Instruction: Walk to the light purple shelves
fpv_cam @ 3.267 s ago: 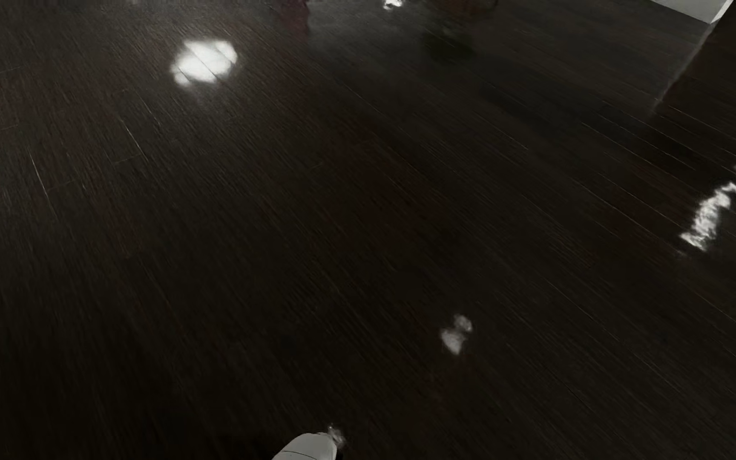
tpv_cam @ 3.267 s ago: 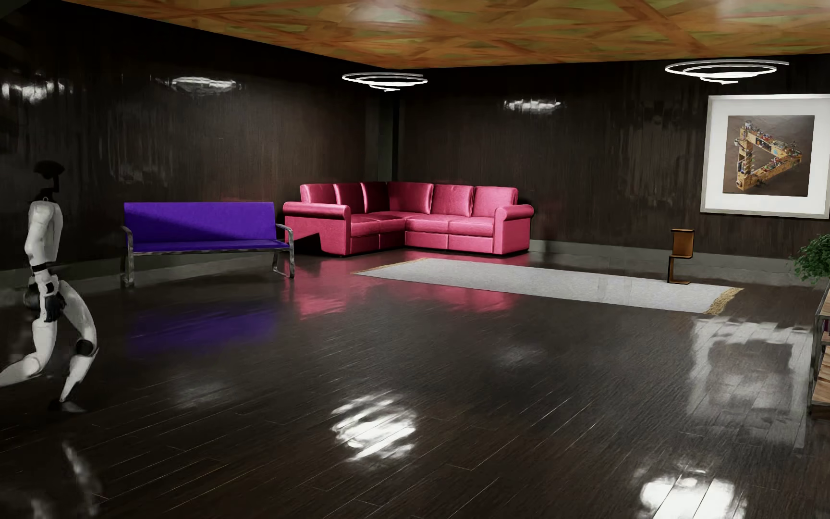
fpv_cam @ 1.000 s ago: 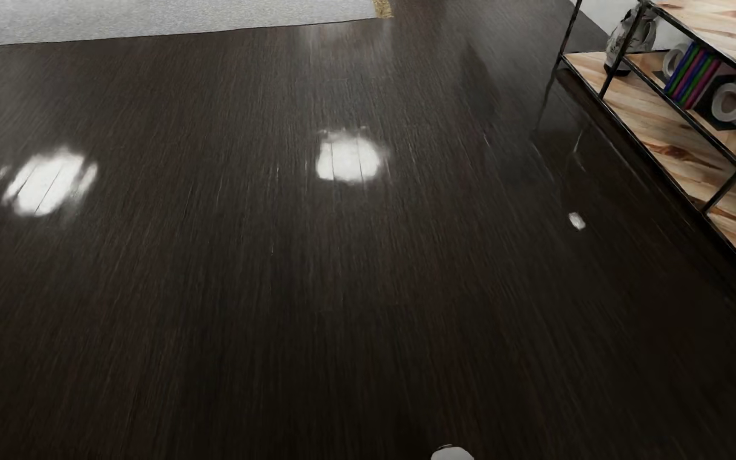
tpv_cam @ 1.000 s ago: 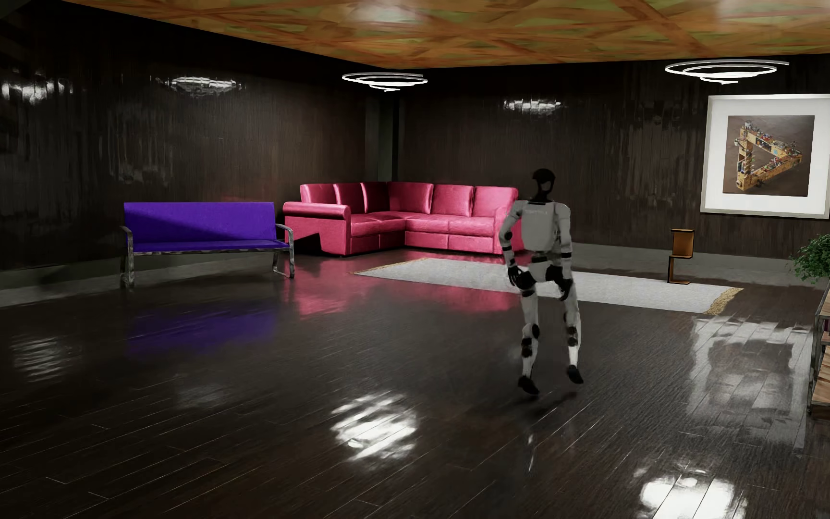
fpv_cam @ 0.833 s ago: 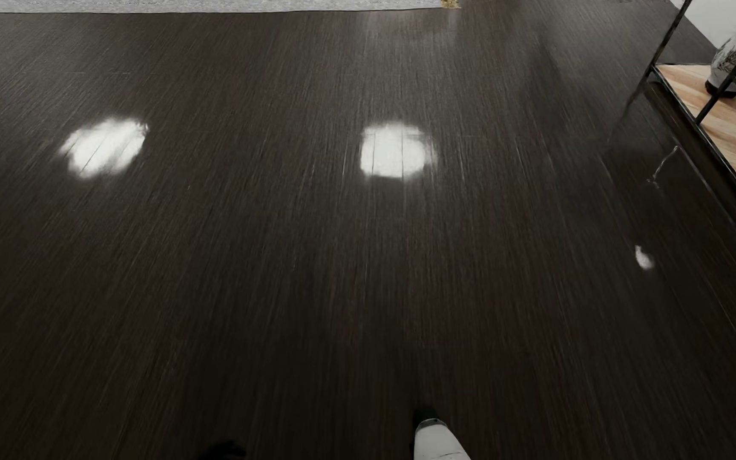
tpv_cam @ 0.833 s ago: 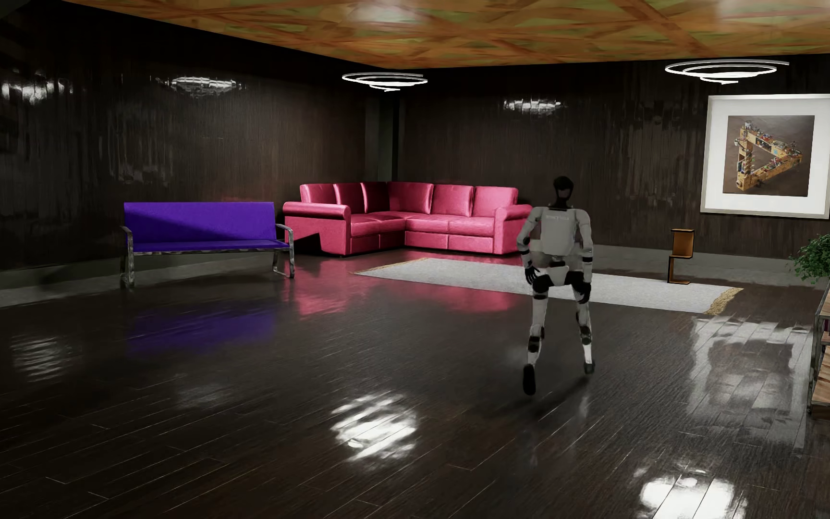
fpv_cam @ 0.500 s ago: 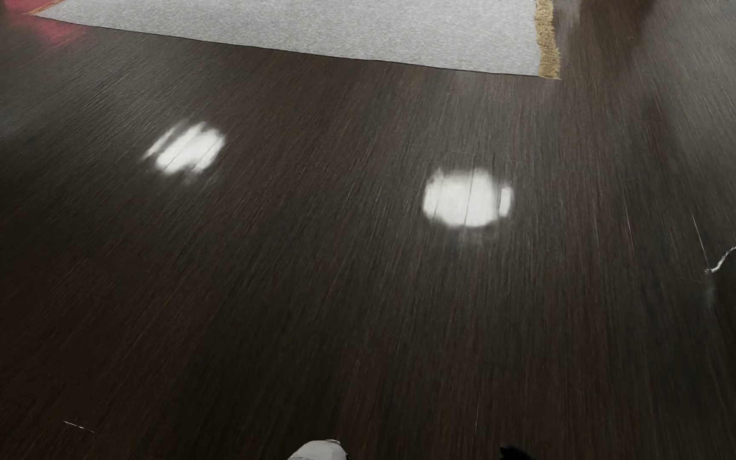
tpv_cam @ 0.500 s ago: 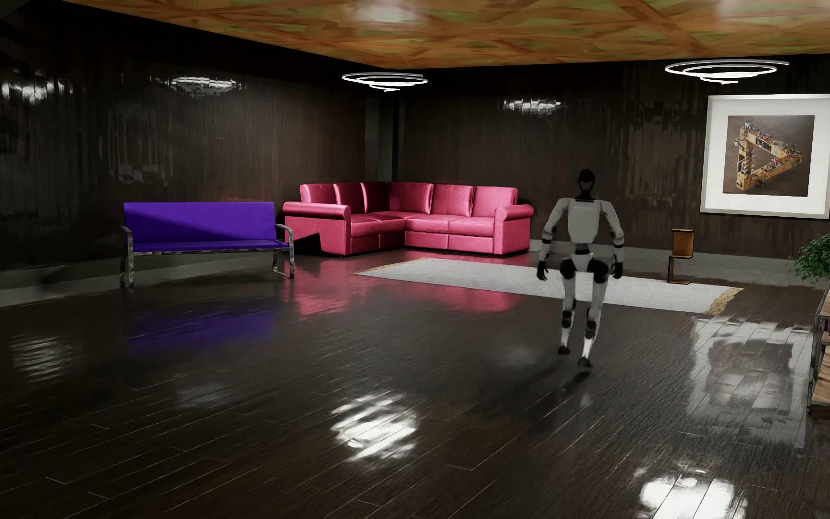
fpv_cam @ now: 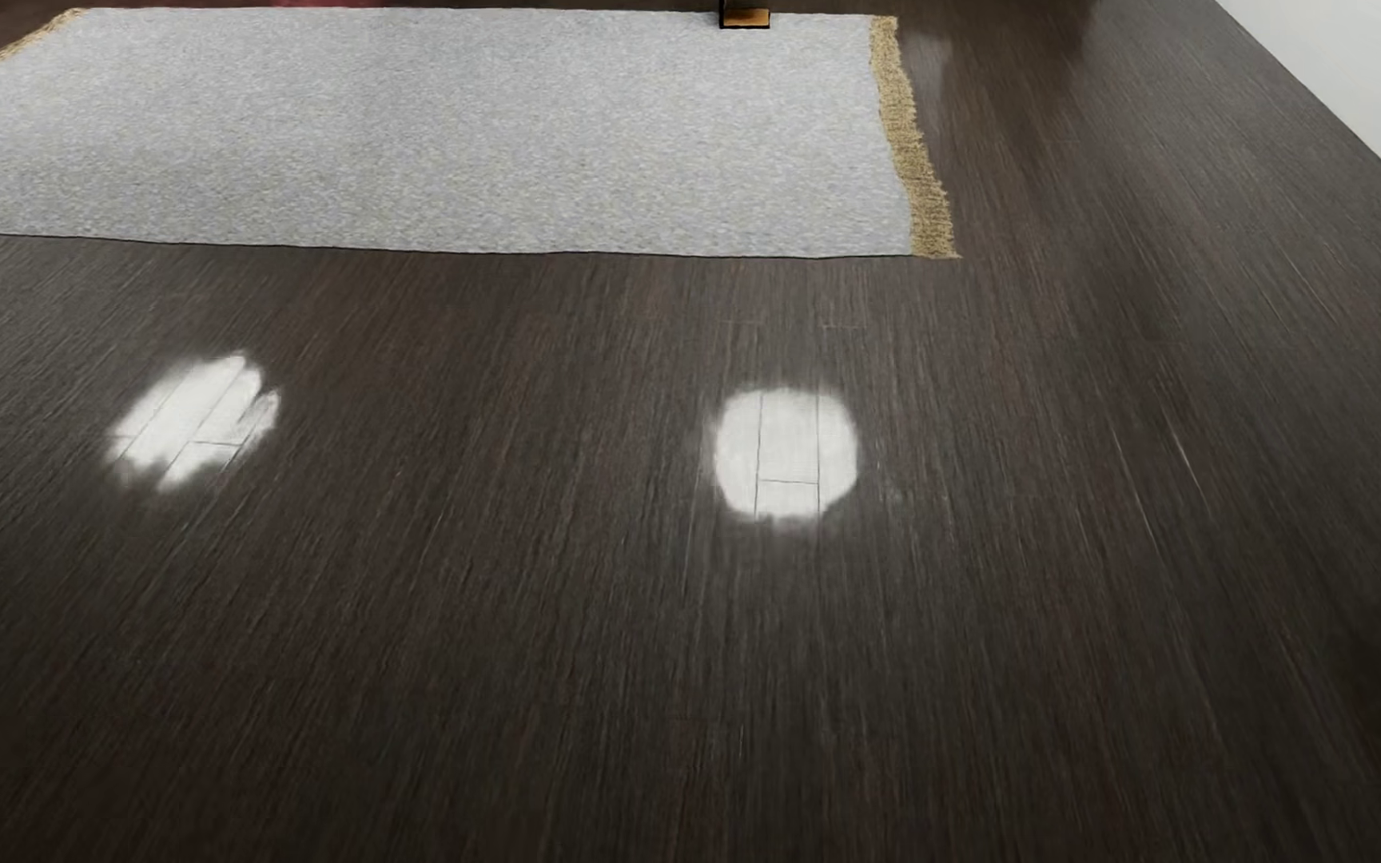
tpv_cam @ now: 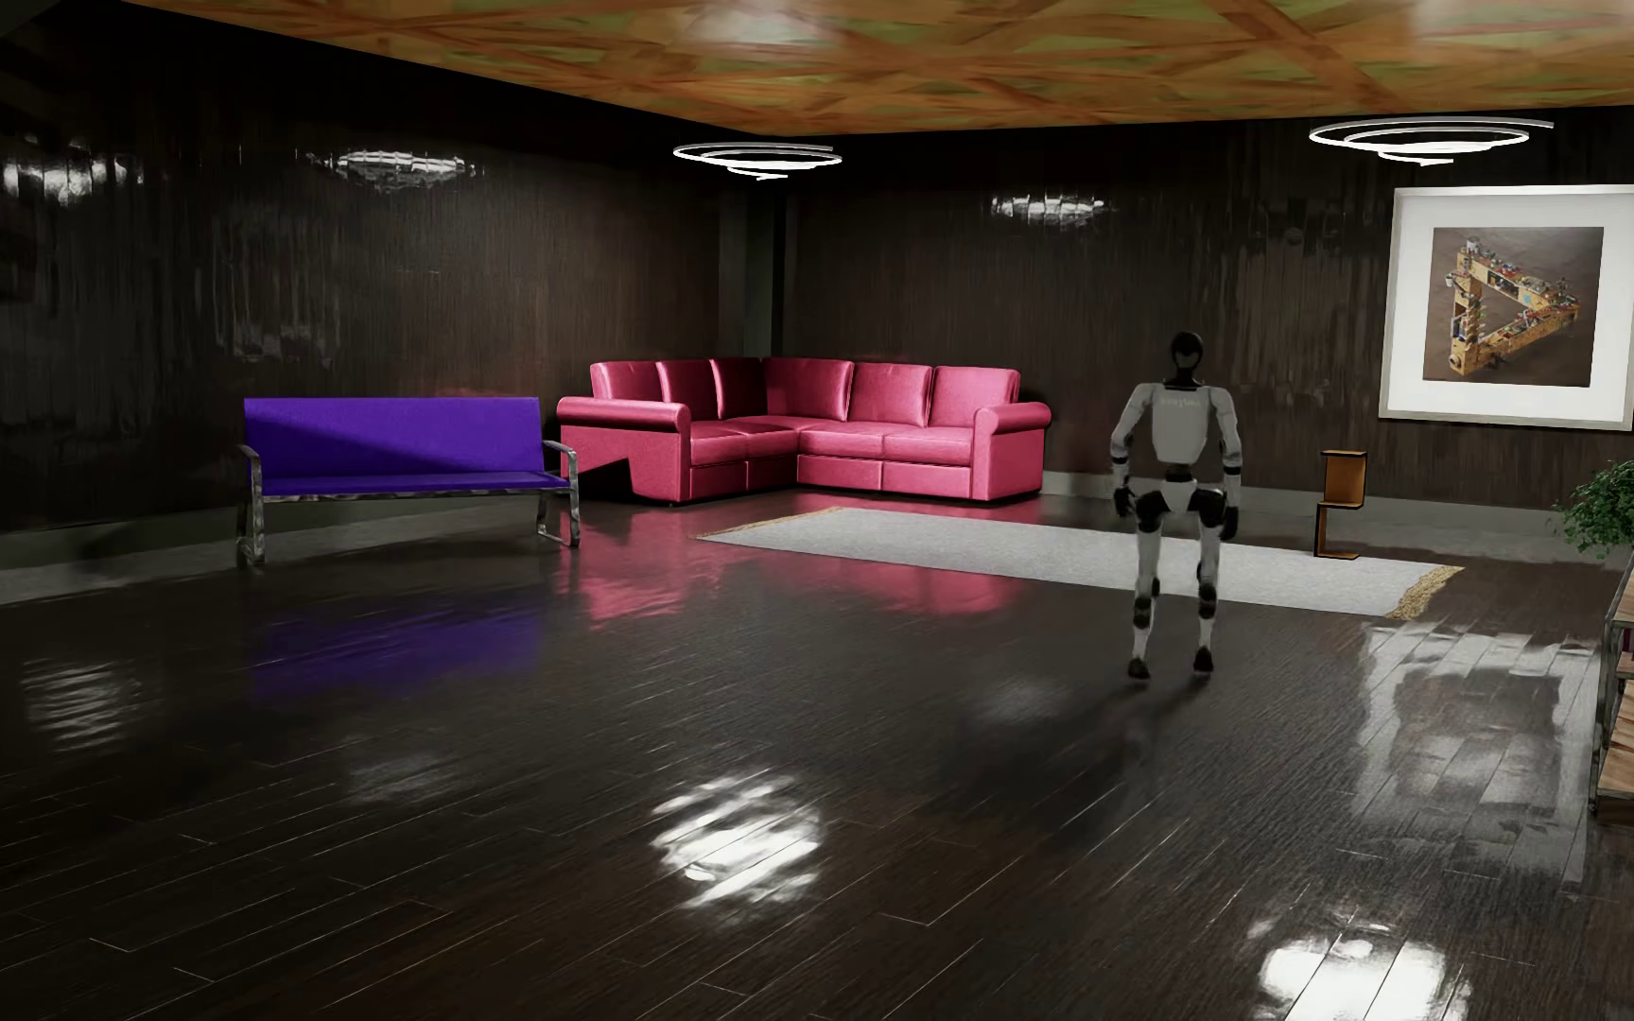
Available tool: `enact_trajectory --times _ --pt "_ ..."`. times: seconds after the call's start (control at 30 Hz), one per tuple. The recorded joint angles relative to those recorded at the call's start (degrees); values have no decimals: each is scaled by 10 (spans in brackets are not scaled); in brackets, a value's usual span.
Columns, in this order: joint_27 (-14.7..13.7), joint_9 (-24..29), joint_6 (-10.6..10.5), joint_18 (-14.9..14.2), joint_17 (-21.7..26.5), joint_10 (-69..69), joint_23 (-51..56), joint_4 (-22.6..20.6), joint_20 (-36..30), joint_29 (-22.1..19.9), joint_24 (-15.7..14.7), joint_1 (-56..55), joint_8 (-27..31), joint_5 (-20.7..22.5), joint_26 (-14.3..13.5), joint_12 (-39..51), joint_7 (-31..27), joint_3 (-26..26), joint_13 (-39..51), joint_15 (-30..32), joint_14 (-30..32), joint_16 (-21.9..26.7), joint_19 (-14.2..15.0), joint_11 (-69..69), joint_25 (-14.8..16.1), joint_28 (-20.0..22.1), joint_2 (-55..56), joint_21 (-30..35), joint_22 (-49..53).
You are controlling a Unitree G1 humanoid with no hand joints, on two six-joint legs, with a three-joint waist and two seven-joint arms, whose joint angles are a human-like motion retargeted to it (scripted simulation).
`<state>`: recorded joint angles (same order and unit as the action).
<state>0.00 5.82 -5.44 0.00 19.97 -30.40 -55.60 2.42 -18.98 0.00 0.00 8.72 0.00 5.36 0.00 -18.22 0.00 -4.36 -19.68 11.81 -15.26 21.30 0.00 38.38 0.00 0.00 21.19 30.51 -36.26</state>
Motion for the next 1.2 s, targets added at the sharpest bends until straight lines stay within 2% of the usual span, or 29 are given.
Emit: enact_trajectory --times 0.03,0.07,0.1,0.13,0.17,0.2,0.23,0.27,0.33,0.37,0.43,0.53,0.57,0.6,0.63,0.67,0.7,0.73,0.77,0.8,0.83,0.87,0.93,1.0,1.03,1.07,1.1,1.13,1.2 --pt "0 -3 5 0 10 10 -20 1 -2 0 0 31 0 -8 0 28 0 -20 -6 -146 -19 9 0 -96 0 0 16 68 29" --pt "0 -7 8 0 15 6 -26 8 9 0 0 60 0 -22 0 47 0 -44 -25 -300 -40 14 0 -116 0 0 36 88 58" --pt "0 -6 11 0 20 3 -31 12 23 0 0 86 0 -42 0 64 0 -68 -40 -343 -54 15 0 -109 0 0 57 103 73" --pt "0 2 4 0 21 -4 -46 25 42 0 0 121 0 -41 0 67 0 -82 -52 -287 -38 11 0 -110 0 0 72 117 82" --pt "0 -3 -3 0 22 -35 -53 42 56 0 0 130 0 -31 0 61 0 -93 -61 -155 15 6 0 -83 0 0 92 118 79" --pt "0 -23 -16 0 16 -89 -68 60 64 0 0 114 0 -9 0 49 0 -89 -70 -19 100 -1 0 -56 0 0 107 108 67" --pt "0 -25 -37 0 15 -181 -77 82 58 0 0 92 0 27 0 35 0 -69 -72 31 203 -10 0 -11 0 0 98 115 40" --pt "0 -14 -50 0 19 -284 -75 86 39 0 0 59 0 54 0 27 0 -43 -64 19 258 -18 0 23 0 0 65 121 1" --pt "0 5 -47 0 21 -473 -45 83 -16 0 0 -62 0 87 0 24 0 0 -15 -43 124 -23 0 -3 0 0 -48 130 -77" --pt "0 6 -35 0 19 -508 -18 70 -37 0 0 -124 0 87 0 14 0 31 11 -83 63 -20 0 -32 0 0 -111 116 -109" --pt "0 6 -6 0 25 -430 71 47 -57 0 0 -209 0 62 0 -31 0 108 48 -169 20 -11 0 -89 0 0 -233 56 -137" --pt "0 -6 13 0 33 -107 190 52 -68 0 0 -272 0 25 0 -82 0 188 118 -269 33 0 0 -140 0 0 -357 -33 -174" --pt "0 -16 9 0 38 -4 227 56 -69 0 0 -284 0 22 0 -92 0 200 139 -289 71 1 0 -142 0 0 -377 -62 -184" --pt "0 -29 11 0 43 201 255 62 -65 0 0 -305 0 10 0 -98 0 211 156 -303 179 -1 0 -140 0 0 -391 -89 -196" --pt "0 -35 12 0 47 226 272 61 -63 0 0 -326 0 -4 0 -103 0 220 167 -299 188 -3 0 -128 0 0 -408 -106 -207" --pt "0 -30 15 0 50 15 288 52 -65 0 0 -343 0 -23 0 -105 0 229 164 -278 56 -5 0 -107 0 0 -434 -120 -220" --pt "0 -37 22 0 46 -42 284 38 -66 0 0 -363 0 -39 0 -103 0 233 152 -230 23 -5 0 -65 0 0 -438 -131 -234" --pt "0 -55 32 0 36 -103 266 28 -79 0 0 -387 0 -53 0 -99 0 230 135 -162 73 -6 0 12 0 0 -412 -135 -252" --pt "0 -38 51 0 24 -160 222 -3 -89 0 0 -354 0 -84 0 -92 0 218 118 -82 67 -5 0 105 0 0 -406 -122 -268" --pt "0 -31 47 0 23 -182 180 -17 -69 0 0 -333 0 -72 0 -75 0 199 112 -14 33 -9 0 239 0 0 -344 -93 -257" --pt "0 -20 48 0 19 -172 124 -38 -70 0 0 -286 0 -73 0 -61 0 179 114 -15 16 -13 0 354 0 0 -286 -50 -232" --pt "0 -11 34 0 5 -140 76 -46 -50 0 0 -227 0 -54 0 -52 0 141 102 -46 22 -19 0 417 0 0 -236 -54 -190" --pt "0 -1 9 0 0 -81 13 -48 -9 0 0 -123 0 -17 0 -27 0 72 55 -33 39 -25 0 362 0 0 -149 -14 -89" --pt "0 -4 -8 0 3 -33 -13 -39 20 0 0 -42 0 8 0 -8 0 30 -9 48 51 -23 0 144 0 0 -83 18 24" --pt "0 -8 -10 0 5 -16 -16 -34 35 0 0 -7 0 9 0 5 0 9 -35 42 48 -18 0 30 0 0 -59 38 71" --pt "0 -12 -6 0 5 1 -15 -32 49 0 0 23 0 5 0 19 0 -7 -58 -52 30 -11 0 -75 0 0 -44 52 110" --pt "0 -20 1 0 4 5 -17 -30 65 0 0 46 0 -8 0 33 0 -25 -75 -222 8 -4 0 -135 0 0 -24 65 136" --pt "0 -30 7 0 2 2 -14 -23 80 0 0 63 0 -19 0 46 0 -37 -89 -283 -17 4 0 -120 0 0 -2 74 155" --pt "0 -21 15 0 0 -15 -45 -8 104 0 0 114 0 -15 0 57 0 -71 -76 -287 -28 5 0 -111 0 0 25 144 142"
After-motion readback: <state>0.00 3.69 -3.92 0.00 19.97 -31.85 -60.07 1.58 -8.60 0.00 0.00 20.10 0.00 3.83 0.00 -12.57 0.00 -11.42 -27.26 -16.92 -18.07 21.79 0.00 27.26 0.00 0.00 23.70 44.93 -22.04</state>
